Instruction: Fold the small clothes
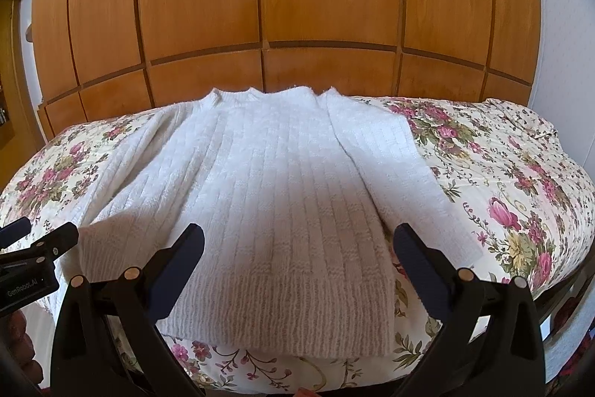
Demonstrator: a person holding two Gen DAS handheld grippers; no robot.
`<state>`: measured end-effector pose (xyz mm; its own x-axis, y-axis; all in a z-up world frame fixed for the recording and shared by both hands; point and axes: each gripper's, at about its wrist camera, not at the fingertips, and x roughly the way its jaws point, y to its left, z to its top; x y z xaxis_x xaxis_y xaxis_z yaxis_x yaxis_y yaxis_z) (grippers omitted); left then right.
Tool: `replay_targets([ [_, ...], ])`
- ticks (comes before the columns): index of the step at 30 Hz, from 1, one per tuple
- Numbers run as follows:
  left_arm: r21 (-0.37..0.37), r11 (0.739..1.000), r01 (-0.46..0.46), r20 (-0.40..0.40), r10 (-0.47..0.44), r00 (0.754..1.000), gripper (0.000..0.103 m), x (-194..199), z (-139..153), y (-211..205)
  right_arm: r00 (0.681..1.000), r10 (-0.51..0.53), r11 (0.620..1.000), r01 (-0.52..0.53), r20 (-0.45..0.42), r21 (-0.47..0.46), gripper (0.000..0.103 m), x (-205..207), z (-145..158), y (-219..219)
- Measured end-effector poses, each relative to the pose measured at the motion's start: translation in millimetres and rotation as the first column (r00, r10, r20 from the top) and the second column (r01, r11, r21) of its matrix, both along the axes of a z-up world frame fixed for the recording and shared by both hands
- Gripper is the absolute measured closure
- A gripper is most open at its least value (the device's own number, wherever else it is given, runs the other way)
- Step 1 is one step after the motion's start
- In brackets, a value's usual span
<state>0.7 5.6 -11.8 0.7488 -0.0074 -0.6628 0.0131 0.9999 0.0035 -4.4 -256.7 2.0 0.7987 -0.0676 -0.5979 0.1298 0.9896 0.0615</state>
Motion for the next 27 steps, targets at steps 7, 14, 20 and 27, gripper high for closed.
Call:
replay_targets([
  [7,0.002,1.000,0.000,-0.003,0.000,1.000,0.003,-0.1,-1.0,0.0,1.000,0.003,1.000,-0.003,-0.007,0.000,0.002,1.3,-0.8,0.1],
  [14,0.003,1.000,0.000,-0.008,0.000,1.000,0.003,-1.3,-4.8,1.0,1.000,-0.001,1.000,0.001,-0.011,0.009,0.002,1.3,-1.7,-1.3],
  [20,0.003,1.000,0.003,-0.021,-0.003,1.000,0.003,-0.8,-8.0,2.2,1.000,-0.002,1.000,0.002,-0.016,0.011,0.002,0.4,-3.8,-1.9],
  [27,0.002,1.000,0.005,-0.040,-0.005,0.999,0.003,3.4,-7.0,1.2,1.000,0.004,1.000,-0.004,-0.027,0.010,0.002,3.6,-6.3,-1.2],
])
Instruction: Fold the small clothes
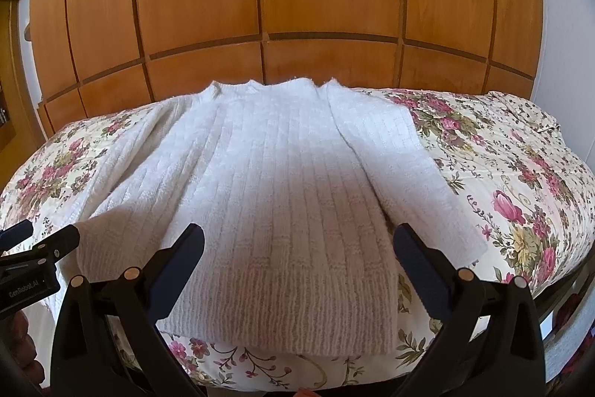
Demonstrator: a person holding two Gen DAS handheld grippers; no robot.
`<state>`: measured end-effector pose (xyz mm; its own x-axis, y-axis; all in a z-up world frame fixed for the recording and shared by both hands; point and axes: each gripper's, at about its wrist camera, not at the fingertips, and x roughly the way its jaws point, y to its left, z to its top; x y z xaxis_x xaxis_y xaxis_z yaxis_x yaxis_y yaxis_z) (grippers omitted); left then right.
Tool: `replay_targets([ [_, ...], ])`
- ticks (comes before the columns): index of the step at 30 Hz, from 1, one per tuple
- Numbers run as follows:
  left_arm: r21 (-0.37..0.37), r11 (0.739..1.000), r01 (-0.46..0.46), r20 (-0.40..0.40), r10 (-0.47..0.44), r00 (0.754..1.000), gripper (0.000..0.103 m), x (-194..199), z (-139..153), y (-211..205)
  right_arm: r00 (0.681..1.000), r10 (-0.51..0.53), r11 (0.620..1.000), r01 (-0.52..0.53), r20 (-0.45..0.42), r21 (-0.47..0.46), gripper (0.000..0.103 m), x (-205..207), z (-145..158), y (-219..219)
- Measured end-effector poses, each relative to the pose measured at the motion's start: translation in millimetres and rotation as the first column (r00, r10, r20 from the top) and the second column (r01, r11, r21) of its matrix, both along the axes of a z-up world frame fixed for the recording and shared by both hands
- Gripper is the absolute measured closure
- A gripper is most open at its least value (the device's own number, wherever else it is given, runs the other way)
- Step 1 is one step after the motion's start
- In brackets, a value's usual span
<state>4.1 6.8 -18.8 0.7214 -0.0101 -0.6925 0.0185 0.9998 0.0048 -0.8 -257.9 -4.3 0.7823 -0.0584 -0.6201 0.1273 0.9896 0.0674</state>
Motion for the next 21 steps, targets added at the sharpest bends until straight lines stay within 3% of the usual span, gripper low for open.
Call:
replay_targets([
  [16,-0.008,1.000,0.008,-0.031,-0.008,0.999,0.003,4,-6,1,1.000,0.004,1.000,-0.004,0.000,-0.004,0.002,1,-3,1],
  [19,-0.047,0.998,0.043,-0.058,-0.045,0.997,0.003,10,-7,6,1.000,0.007,1.000,-0.007,0.006,-0.013,0.002,4,-3,-1],
  [21,-0.114,0.991,0.071,-0.063,-0.078,0.995,0.003,13,-9,14,1.000,0.002,1.000,-0.002,0.013,-0.025,0.002,9,-5,-3],
])
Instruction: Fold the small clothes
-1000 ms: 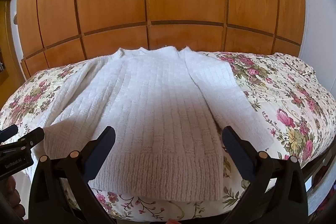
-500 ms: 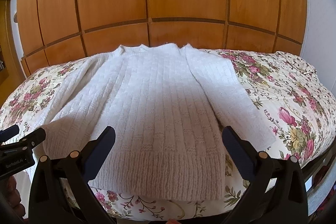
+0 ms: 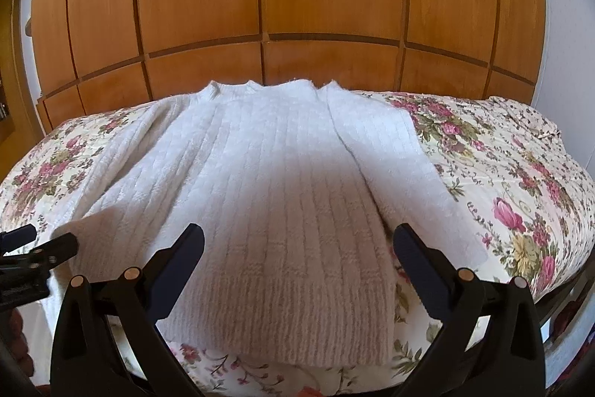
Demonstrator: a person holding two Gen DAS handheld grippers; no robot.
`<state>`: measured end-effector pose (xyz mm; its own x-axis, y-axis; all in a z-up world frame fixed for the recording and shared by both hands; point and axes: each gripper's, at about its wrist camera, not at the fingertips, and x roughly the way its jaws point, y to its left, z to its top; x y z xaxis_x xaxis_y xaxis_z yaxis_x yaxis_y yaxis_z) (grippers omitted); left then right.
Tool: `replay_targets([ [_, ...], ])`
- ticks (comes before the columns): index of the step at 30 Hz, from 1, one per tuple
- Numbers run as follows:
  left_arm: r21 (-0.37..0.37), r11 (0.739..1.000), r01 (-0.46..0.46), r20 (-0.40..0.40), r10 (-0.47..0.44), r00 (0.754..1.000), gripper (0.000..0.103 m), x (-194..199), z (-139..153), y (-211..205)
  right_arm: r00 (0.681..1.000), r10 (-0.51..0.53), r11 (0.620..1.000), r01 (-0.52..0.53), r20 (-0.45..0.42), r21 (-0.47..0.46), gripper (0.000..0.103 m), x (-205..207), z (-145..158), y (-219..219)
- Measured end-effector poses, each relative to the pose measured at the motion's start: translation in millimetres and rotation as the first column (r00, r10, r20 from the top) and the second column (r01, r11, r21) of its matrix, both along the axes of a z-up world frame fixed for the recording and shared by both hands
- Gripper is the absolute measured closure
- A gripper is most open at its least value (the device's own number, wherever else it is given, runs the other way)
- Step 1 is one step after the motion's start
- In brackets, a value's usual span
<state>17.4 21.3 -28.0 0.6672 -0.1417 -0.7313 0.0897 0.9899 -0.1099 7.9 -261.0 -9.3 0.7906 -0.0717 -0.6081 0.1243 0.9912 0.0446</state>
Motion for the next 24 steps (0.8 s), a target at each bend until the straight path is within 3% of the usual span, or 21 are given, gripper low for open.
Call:
replay_targets([
  [2,-0.073,0.997,0.010,0.009,-0.009,1.000,0.003,1,-2,12,1.000,0.003,1.000,-0.003,0.005,-0.020,0.002,8,-2,-1],
  [4,-0.093,0.995,-0.021,0.036,0.024,0.999,0.003,0,-3,25,1.000,0.006,0.999,-0.005,0.014,-0.050,0.002,17,-4,-1],
  [8,-0.031,0.997,-0.065,0.100,0.068,0.993,0.003,-2,-5,46,1.000,0.010,0.992,-0.007,0.023,-0.126,0.002,43,-12,3],
  [12,0.028,0.998,-0.064,0.081,0.061,0.995,0.003,0,-13,62,1.000,0.010,0.989,-0.008,0.009,-0.150,0.002,75,-24,4],
  [15,0.029,0.998,-0.051,0.063,0.049,0.997,0.004,-3,-21,68,0.999,-0.013,0.986,0.020,0.040,-0.163,0.002,96,-33,4],
  [17,0.030,0.999,-0.011,0.051,0.009,0.999,0.013,-7,-27,68,0.999,-0.022,0.986,0.028,0.038,-0.166,0.002,107,-39,3],
  [19,0.050,0.998,0.041,0.033,-0.043,0.999,0.030,-13,-34,64,0.999,-0.036,0.985,0.039,0.017,-0.171,0.002,122,-45,1],
  [24,0.122,0.984,0.130,0.013,-0.133,0.991,0.035,-25,-49,56,0.998,-0.058,0.985,0.053,-0.024,-0.164,0.002,144,-59,-3],
])
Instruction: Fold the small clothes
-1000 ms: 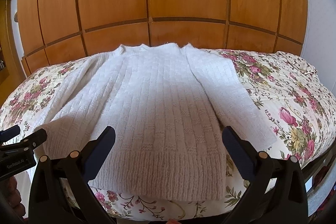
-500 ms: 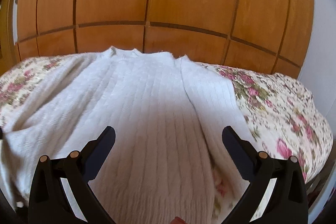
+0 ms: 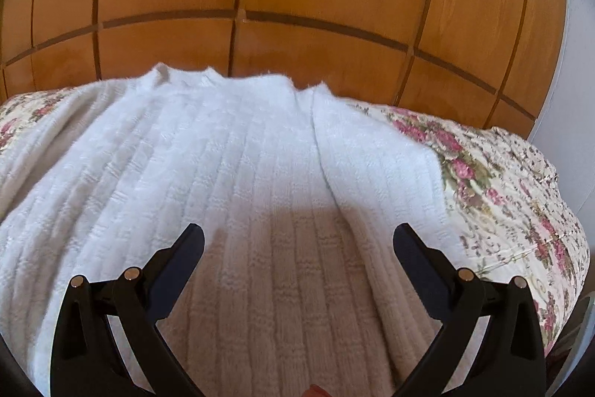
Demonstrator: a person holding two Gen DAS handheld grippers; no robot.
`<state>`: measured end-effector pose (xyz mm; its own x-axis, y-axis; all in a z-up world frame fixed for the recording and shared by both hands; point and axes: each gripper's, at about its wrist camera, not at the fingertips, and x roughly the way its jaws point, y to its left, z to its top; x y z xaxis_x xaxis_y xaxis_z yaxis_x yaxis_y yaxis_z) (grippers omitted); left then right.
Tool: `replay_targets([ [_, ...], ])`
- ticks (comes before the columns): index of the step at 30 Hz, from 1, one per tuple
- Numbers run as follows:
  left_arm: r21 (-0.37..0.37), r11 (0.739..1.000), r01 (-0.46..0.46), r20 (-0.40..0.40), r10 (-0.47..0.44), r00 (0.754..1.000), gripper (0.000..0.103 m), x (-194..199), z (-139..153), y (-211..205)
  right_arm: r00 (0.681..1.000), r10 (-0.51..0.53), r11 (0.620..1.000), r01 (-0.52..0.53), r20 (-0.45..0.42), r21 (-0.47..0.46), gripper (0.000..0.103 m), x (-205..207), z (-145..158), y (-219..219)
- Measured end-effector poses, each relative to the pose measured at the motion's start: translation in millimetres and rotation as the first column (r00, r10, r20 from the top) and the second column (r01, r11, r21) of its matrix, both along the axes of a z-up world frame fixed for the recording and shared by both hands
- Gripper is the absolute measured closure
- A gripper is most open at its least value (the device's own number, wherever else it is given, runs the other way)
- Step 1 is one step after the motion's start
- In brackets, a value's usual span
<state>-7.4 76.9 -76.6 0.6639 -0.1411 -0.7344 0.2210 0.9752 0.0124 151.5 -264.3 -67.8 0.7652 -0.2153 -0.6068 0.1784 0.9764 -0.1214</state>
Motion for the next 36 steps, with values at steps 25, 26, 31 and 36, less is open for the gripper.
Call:
replay_targets([
  [25,-0.282,0.921,-0.270,0.029,0.289,0.957,0.093,118,87,188,0.997,-0.001,0.998,0.005,-0.082,0.056,0.002,8,-24,-5],
  [26,-0.288,0.911,-0.296,0.025,0.316,0.948,0.093,126,90,201,0.997,0.000,0.998,0.005,-0.083,0.063,0.002,8,-24,-5],
  [31,-0.257,0.853,-0.454,0.003,0.471,0.882,0.096,177,108,270,0.997,0.003,0.997,0.004,-0.083,0.073,0.002,8,-25,-7],
  [36,-0.197,0.793,-0.577,0.018,0.591,0.806,0.103,211,106,314,0.996,0.003,0.997,0.003,-0.084,0.073,0.002,8,-25,-7],
])
